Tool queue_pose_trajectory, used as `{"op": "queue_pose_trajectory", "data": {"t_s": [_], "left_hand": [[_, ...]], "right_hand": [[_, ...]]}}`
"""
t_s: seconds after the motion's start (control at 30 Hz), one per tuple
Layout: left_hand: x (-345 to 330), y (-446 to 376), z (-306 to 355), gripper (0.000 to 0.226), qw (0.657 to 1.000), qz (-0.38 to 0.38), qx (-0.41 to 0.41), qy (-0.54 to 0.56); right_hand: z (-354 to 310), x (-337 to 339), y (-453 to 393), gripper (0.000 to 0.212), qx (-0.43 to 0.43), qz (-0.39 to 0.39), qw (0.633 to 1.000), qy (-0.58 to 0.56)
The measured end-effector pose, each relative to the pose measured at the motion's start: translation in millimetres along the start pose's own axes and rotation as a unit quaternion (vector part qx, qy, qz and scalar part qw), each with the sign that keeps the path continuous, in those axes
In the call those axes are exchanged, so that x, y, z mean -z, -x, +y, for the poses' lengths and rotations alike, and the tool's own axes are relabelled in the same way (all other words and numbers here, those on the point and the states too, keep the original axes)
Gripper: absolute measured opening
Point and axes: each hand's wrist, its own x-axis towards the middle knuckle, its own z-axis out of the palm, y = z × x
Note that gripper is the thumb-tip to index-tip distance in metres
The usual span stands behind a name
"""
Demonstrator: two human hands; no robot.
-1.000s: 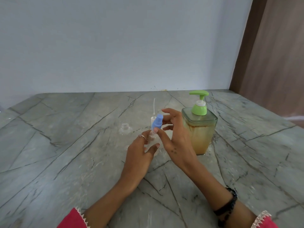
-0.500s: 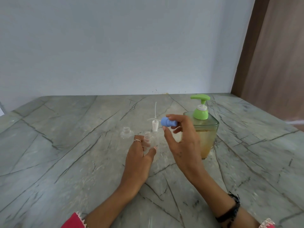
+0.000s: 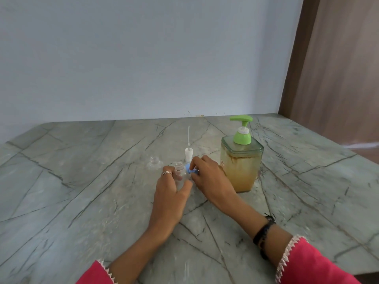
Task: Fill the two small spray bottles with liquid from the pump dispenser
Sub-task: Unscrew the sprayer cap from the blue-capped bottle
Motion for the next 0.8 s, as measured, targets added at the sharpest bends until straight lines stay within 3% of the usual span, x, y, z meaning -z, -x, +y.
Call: {"op": "queue_pose_trajectory", "data": {"t_s": [0.23,0.8], "left_hand": [[0.5,1.1,2.8,0.021,1.0,0.001,-0.029,-0.003],[-2.7,-3.1,2.9,0.017,1.0,-0.001,-0.025,0.004]], "right_hand": [[1.3,-16.1,-23.5,0.013,-0.04,-0.044,0.998,-0.014],[8.4,-22.8,-27.3,0.017,-0.051,-0.044,0.996,-0.059]]}}
